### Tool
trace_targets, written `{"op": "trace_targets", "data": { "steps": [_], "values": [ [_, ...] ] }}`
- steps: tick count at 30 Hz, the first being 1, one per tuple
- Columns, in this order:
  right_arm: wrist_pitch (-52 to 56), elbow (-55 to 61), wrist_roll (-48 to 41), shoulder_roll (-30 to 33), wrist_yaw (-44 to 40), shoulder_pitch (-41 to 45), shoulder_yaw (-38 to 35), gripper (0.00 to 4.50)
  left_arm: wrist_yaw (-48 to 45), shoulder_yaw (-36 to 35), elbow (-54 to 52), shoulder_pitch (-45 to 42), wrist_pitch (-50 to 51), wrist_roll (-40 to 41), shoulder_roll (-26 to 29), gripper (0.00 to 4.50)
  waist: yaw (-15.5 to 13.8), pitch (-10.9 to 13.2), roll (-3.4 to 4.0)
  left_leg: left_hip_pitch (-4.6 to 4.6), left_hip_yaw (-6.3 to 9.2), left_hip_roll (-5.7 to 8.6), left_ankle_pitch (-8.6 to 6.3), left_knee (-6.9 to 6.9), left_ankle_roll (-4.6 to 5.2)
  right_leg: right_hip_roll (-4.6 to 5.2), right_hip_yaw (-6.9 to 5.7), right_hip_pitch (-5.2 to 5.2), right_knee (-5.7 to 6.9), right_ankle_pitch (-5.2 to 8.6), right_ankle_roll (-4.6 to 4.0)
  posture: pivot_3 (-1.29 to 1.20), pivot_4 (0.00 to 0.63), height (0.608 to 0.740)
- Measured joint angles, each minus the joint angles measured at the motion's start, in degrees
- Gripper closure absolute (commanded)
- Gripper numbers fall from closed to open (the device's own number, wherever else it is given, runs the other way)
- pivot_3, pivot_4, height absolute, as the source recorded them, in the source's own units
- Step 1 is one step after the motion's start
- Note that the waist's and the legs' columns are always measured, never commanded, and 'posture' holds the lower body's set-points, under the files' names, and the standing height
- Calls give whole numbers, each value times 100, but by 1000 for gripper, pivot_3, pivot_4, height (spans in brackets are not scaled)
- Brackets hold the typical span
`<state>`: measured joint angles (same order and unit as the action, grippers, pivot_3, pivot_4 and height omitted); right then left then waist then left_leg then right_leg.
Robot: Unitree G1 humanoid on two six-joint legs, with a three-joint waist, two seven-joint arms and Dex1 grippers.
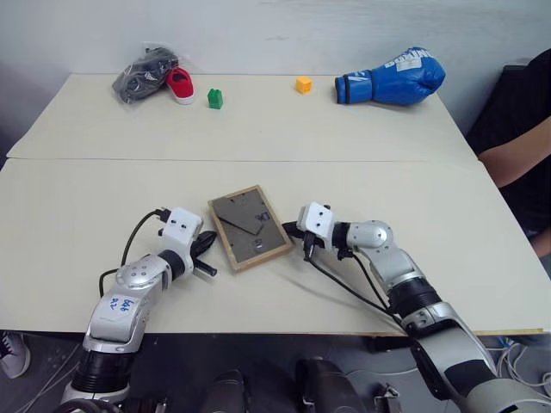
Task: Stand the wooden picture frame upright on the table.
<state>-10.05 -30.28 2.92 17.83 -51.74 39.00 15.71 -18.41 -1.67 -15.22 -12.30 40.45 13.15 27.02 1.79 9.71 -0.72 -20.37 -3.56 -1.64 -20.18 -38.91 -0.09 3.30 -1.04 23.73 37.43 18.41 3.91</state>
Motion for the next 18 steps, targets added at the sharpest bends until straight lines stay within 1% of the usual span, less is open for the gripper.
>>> {"op": "trace_targets", "data": {
  "steps": [4,11,15,18],
  "values": [
    [99,938,-249,62,-411,-526,34,4500,-346,69,-7,-15,42,13,218,4457,-7,0,0,0,3,0,-3,1,-3,1,-1,0,-1,0,0,0,150,740],
    [811,2283,-314,374,-502,-1325,86,4500,-886,127,-263,230,79,205,309,4457,-22,0,0,0,6,0,-7,0,-1,3,-1,-4,-4,0,0,0,150,740],
    [1139,2860,-268,868,-496,-1829,81,4500,-957,156,-469,415,78,226,332,4457,-29,-1,1,4,6,4,-11,0,6,8,-1,-9,-8,0,0,0,150,740],
    [1267,3078,-223,1201,-503,-1873,72,4500,-965,153,-471,436,85,229,336,4457,-25,-3,1,18,7,3,-12,2,7,7,-1,-26,-42,0,0,0,150,740]
  ]
}}
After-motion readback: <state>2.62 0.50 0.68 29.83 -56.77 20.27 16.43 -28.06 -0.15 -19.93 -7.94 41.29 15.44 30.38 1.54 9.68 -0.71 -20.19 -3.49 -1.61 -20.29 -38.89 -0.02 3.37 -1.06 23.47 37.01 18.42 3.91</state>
